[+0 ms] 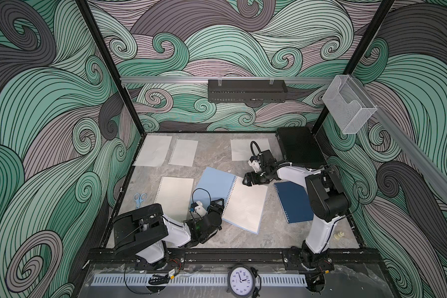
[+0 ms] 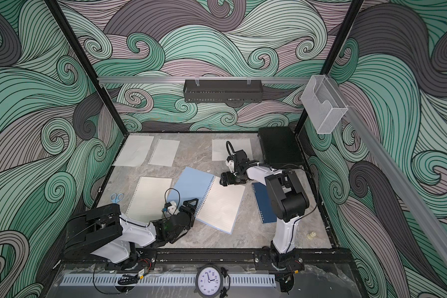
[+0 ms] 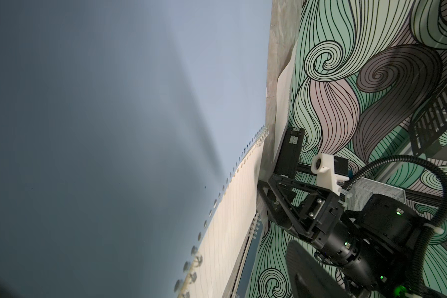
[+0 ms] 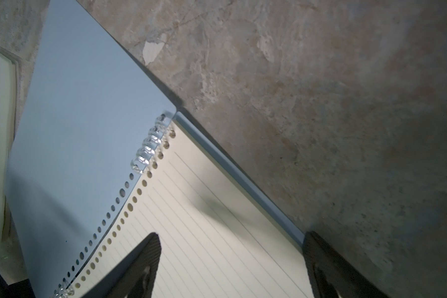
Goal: Tear off pages from different notebooks
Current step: Close the notebook at the center of the board.
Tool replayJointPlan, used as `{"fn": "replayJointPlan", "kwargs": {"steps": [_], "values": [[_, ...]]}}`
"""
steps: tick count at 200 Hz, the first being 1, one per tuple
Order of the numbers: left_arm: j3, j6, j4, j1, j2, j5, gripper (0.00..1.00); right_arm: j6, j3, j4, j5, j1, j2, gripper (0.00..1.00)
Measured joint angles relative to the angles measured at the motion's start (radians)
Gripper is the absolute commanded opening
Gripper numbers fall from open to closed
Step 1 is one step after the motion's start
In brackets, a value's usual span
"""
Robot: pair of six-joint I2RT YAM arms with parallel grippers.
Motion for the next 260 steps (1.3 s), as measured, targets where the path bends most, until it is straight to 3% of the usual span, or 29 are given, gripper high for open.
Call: {"fn": "replayJointPlan", "kwargs": {"steps": [46, 129, 184, 221, 260], "values": [[0.026, 0.102, -0.013, 0.022, 0.012, 0.025, 0.71, 0.015, 0.0, -0.019, 0.056, 0.005, -0.004, 0.84], [0.125, 0.282, -0.114, 0.049, 0.069, 0.086, 0.5, 0.018, 0.0, -0.05, 0.109, 0.0, -0.011, 0.83], [0.211, 0.393, -0.34, 0.05, 0.031, 0.1, 0.58, 0.01, 0.0, -0.078, 0.12, -0.014, -0.017, 0.81], [0.213, 0.446, -0.375, 0.061, 0.003, 0.1, 0.71, 0.003, 0.0, -0.087, 0.126, -0.017, -0.017, 0.8], [0.209, 0.477, -0.38, 0.089, -0.005, 0.099, 0.72, -0.004, 0.006, -0.115, 0.143, -0.018, -0.017, 0.78]]}}
